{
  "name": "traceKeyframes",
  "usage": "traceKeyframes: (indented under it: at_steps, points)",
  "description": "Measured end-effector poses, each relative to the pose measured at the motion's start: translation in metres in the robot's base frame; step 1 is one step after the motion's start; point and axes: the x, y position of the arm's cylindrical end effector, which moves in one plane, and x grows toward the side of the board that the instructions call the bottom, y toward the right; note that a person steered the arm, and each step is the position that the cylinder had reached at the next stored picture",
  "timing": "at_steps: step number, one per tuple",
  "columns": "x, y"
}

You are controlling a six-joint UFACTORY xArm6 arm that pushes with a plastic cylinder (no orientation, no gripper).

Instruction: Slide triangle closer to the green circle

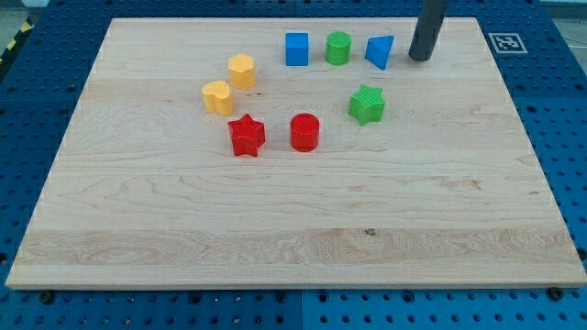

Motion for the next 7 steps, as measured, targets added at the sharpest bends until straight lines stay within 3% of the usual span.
traceKeyframes:
  at_steps: [2,4,6,7]
  points:
    - [-0.01,-0.025]
    - [0.014,-0.017]
    - [0.007,-0.083]
    - [0.007,-0.07]
